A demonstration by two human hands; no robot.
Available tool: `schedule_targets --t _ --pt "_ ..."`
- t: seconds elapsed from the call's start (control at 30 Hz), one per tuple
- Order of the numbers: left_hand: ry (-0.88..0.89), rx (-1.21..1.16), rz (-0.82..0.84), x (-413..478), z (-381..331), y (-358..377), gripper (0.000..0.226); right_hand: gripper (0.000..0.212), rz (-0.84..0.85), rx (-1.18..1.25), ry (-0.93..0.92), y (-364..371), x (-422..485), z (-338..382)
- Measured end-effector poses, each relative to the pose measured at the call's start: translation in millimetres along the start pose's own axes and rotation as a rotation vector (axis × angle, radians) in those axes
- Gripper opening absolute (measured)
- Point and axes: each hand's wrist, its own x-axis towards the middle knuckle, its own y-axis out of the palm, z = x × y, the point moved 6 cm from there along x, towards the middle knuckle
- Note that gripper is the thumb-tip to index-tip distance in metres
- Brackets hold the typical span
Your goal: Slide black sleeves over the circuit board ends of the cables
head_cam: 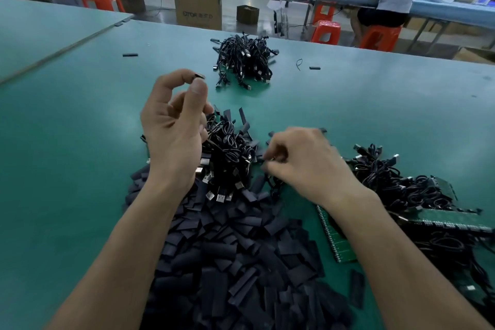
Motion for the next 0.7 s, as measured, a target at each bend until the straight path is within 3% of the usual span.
schedule_targets --t 0.13,0.27,0.47,0.7 --pt "0.067 0.121 -0.034 1.1 0.6 -2.0 0.012 0.036 0.095 -0.128 -0.224 17.6 -10.9 40.0" --pt "0.029 0.222 -0.077 2.1 8.4 -4.9 0.024 0.025 0.146 -0.286 -0.447 49.4 -20.5 70.4" --pt "-0.028 0.133 -0.023 4.5 16.7 -3.6 0.039 0.017 0.233 -0.437 -0.392 77.3 -18.3 62.9" --pt "0.020 0.208 0.063 5.0 14.9 -0.4 0.015 0.019 0.264 -0.355 -0.374 85.7 -19.5 59.6"
